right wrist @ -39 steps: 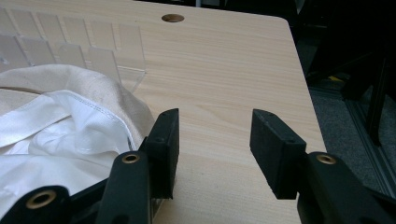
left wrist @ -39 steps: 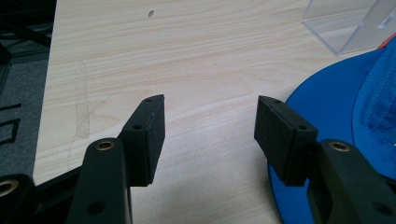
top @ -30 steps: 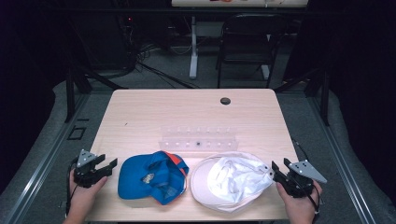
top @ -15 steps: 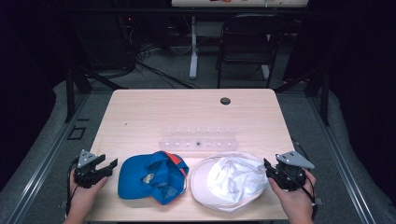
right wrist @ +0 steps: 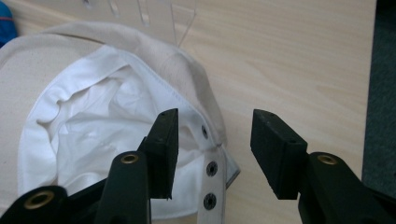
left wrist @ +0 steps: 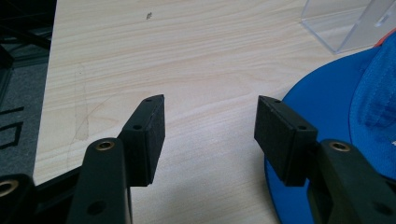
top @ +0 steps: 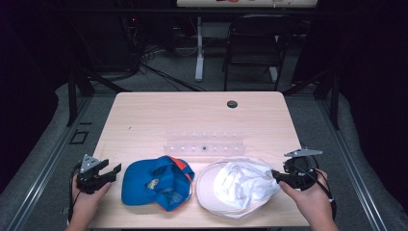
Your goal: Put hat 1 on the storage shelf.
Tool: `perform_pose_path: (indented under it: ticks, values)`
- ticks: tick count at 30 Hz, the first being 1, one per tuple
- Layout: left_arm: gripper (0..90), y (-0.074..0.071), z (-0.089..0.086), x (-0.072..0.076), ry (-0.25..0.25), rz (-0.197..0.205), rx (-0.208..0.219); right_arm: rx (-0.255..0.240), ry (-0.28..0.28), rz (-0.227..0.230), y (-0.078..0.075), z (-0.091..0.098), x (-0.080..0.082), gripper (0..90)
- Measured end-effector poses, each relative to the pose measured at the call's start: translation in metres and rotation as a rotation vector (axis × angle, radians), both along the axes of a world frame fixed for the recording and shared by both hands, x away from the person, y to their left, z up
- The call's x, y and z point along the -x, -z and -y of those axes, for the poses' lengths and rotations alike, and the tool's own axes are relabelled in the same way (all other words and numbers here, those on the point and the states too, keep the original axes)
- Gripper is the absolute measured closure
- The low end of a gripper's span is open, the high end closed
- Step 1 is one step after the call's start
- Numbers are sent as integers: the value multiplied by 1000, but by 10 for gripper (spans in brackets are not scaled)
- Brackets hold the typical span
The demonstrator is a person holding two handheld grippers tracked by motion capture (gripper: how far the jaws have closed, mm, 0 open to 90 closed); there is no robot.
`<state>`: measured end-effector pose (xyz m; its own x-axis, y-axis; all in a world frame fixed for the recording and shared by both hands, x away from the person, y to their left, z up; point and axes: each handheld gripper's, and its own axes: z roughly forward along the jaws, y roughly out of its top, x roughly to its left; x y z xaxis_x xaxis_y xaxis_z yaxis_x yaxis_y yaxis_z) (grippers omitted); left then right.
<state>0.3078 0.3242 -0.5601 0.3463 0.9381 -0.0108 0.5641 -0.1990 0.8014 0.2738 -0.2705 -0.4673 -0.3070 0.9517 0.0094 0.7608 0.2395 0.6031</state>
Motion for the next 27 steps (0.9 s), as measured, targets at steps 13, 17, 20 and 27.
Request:
perform_pose_path:
  ticks: [13,17,20,27]
  values:
    - [438,1,0,0,2,1,0,-29,43,-236,11,10,-19,520]
    - [437,1,0,0,2,0,-1,-38,46,-257,16,8,-21,520]
    - [438,1,0,0,2,0,-1,-39,43,-266,19,6,-22,522]
    - [438,1,0,-1,1,1,-4,-40,37,-308,25,5,-27,673]
